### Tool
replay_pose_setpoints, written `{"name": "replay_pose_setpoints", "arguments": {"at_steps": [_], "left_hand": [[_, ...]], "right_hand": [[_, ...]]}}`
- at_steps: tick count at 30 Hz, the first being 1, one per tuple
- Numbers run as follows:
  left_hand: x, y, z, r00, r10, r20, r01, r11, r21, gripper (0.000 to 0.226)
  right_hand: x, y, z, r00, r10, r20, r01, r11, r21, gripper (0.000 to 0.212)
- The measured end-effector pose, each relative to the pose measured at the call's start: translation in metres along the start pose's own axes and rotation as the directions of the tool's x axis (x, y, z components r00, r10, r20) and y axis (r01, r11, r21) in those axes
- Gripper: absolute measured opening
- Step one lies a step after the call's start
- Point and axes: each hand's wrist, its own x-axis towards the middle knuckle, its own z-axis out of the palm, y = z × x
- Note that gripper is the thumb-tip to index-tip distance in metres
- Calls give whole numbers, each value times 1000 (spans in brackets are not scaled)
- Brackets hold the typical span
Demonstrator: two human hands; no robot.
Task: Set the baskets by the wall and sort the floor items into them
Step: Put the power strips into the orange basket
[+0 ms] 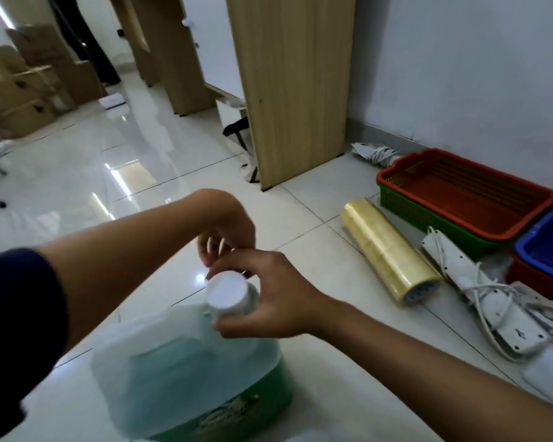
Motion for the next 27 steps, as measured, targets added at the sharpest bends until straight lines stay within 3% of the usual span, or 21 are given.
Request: {"name": "replay_pose_setpoints", "arguments": {"at_steps": [3,6,10,13,16,20,23,27], "left_hand": [[-19,-47,23,996,66,57,-50,966,-252,23],[-33,-84,51,961,264,77,-172,796,-580,25],[-30,-121,92,897,442,7,-217,455,-863,36],[-28,-136,114,896,437,-82,-234,304,-924,49],[-43,-128,127,905,343,-251,-386,416,-824,55],[-68,-104,139,864,229,-449,-478,656,-584,35],[-71,-95,149,827,119,-550,-464,697,-547,18],[-70,-87,154,761,15,-649,-418,776,-472,28]], "right_hand": [[21,-31,4,990,-57,129,83,975,-204,20],[32,-54,5,962,-144,232,219,915,-338,9],[35,-65,10,924,-127,361,316,783,-535,38],[34,-62,25,928,-143,343,346,670,-657,43],[35,-58,27,940,-162,302,329,667,-668,33],[38,-59,31,946,-109,306,297,669,-681,36],[41,-63,36,945,-34,325,264,667,-697,34],[37,-67,39,936,39,351,230,686,-690,30]]}}
